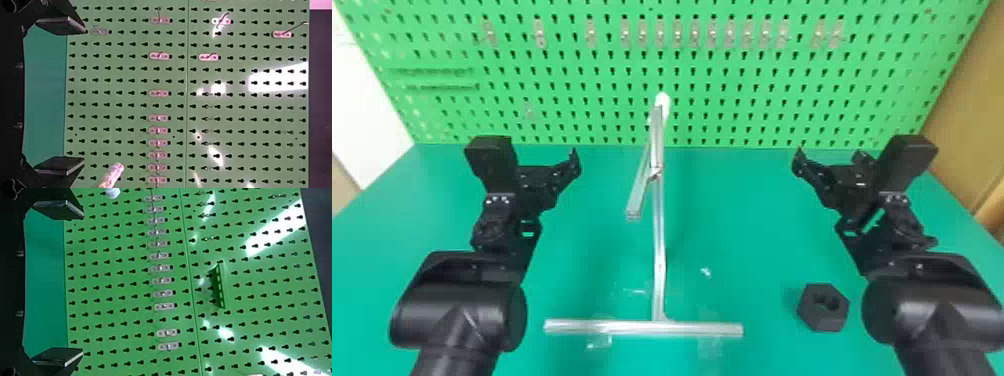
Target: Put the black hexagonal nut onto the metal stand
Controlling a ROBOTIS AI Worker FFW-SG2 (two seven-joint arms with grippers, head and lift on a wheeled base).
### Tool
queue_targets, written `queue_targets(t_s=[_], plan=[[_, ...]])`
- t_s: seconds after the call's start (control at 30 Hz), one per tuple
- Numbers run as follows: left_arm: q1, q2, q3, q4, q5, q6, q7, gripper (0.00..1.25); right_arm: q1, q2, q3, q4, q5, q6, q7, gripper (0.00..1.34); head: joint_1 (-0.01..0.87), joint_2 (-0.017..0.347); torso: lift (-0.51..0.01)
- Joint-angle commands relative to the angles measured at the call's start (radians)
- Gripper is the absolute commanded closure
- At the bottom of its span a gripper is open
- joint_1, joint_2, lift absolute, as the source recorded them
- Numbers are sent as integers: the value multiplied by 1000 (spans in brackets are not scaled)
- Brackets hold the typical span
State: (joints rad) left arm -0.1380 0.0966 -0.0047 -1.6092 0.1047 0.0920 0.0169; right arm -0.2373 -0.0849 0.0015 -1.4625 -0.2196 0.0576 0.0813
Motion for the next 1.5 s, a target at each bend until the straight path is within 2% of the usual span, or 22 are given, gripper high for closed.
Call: queue_targets(t_s=[0.0, 0.37, 0.43, 0.57, 0.77, 0.9, 0.97, 1.07, 1.2, 1.37, 1.47], plan=[[0, 0, 0, 0, 1, 0, 0, 114, 1, -3, -3, -9, 8, 44, 0, 81, 693, 81, -1], [0, 0, 0, 0, 3, 0, 0, 114, 1, -19, -9, -16, 62, 240, 6, 84, 693, 81, -1], [0, 0, 0, 0, 3, -2, 0, 114, -4, -22, -12, -16, 83, 294, 22, 84, 693, 81, -1], [2, 0, 2, 0, 3, -2, 0, 114, -20, -24, -37, -16, 163, 427, 98, 84, 693, 81, -1], [2, 0, 0, 0, 3, -2, 0, 114, -37, -26, -41, -18, 212, 582, 106, 84, 693, 81, -1], [2, 0, -1, 0, 3, -2, 0, 114, -46, -42, -26, -16, 247, 659, 123, 82, 693, 81, -1], [2, 0, 0, 0, 3, -2, 0, 114, -54, -45, -28, -6, 279, 703, 157, 84, 693, 81, -1], [3, 0, 2, 0, 1, -2, 0, 114, -53, -49, -31, -6, 289, 772, 163, 84, 693, 81, -1], [3, 0, 2, 0, 3, -2, 0, 114, -51, -56, -29, 4, 328, 829, 201, 82, 693, 81, -1], [5, 0, 2, 0, 3, -2, 0, 114, -56, -72, -31, 54, 341, 880, 252, 82, 693, 81, -1], [5, 0, 3, 0, 3, -2, 0, 114, -45, -70, -41, 60, 341, 878, 253, 82, 693, 81, -1]])
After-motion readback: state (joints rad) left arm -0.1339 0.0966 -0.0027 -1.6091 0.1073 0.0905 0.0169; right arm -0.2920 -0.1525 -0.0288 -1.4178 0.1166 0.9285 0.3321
